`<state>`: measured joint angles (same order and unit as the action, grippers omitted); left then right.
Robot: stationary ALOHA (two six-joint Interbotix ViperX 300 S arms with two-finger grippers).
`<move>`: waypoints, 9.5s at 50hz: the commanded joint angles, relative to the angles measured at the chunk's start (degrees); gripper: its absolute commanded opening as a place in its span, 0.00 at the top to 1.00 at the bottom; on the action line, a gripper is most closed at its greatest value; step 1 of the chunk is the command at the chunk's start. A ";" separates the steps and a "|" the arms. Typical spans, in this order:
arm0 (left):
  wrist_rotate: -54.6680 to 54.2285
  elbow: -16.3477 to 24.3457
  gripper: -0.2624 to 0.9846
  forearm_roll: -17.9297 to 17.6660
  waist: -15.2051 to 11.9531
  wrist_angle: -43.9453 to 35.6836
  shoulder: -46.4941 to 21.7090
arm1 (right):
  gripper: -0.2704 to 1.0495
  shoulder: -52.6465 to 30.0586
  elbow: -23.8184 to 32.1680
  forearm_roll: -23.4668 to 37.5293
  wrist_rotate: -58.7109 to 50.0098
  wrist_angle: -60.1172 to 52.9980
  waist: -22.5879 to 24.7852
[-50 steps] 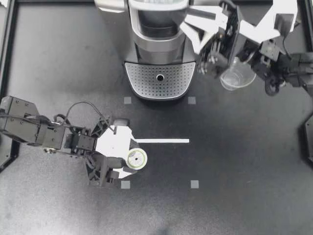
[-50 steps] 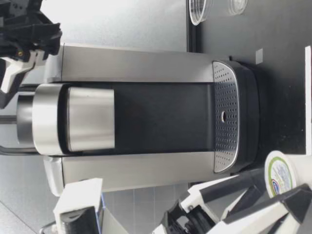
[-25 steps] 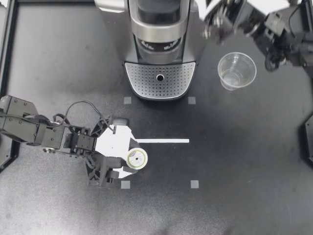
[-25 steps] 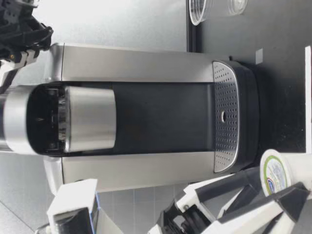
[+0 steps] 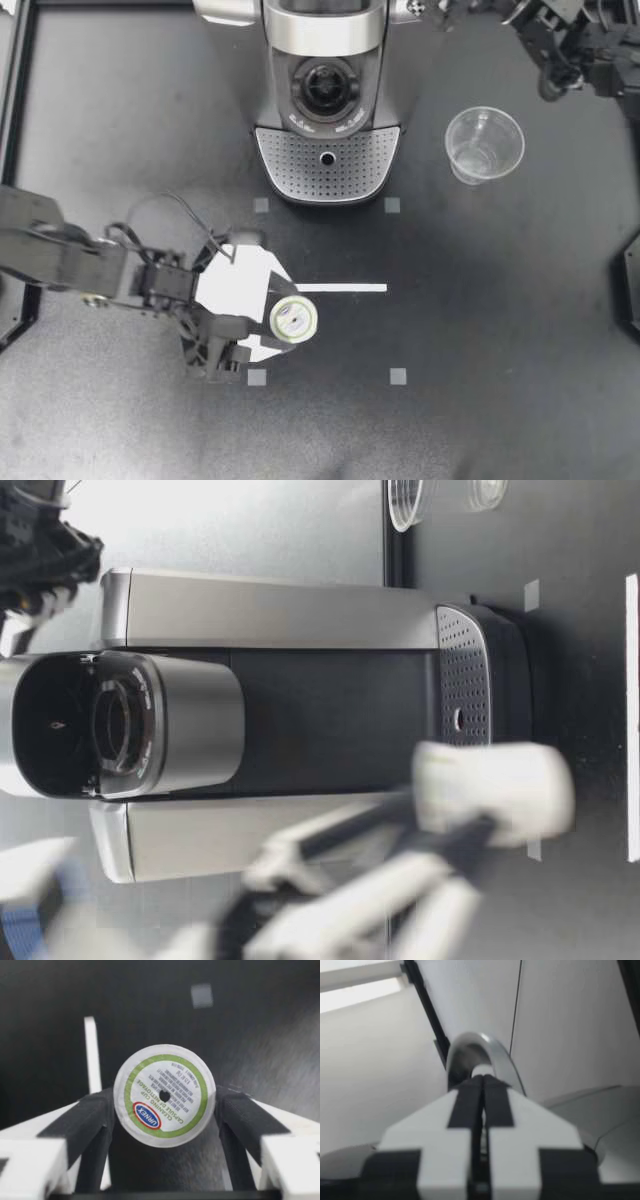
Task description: Place the coffee capsule inside the capsule container, then place the cup onto the center of the cup tray, then push the 'Hot Water' and 'Travel Mug' buttons.
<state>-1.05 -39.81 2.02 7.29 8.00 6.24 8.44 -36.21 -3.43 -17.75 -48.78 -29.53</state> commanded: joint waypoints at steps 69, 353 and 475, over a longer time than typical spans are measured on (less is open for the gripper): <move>-3.96 23.20 0.37 53.00 -3.43 32.17 6.68 | 0.70 18.28 -14.77 4.39 0.35 1.85 5.63; -45.88 -10.20 0.24 50.54 -5.36 -9.84 19.51 | 0.39 27.69 -35.51 1.41 -26.98 54.93 -6.50; -45.88 -12.04 0.24 50.45 -5.36 -9.84 20.83 | 0.73 5.45 -18.28 -1.93 -35.68 45.00 5.01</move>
<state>-46.93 -52.38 52.56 2.02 -1.58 26.19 14.94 -57.13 -5.27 -53.61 -3.08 -25.14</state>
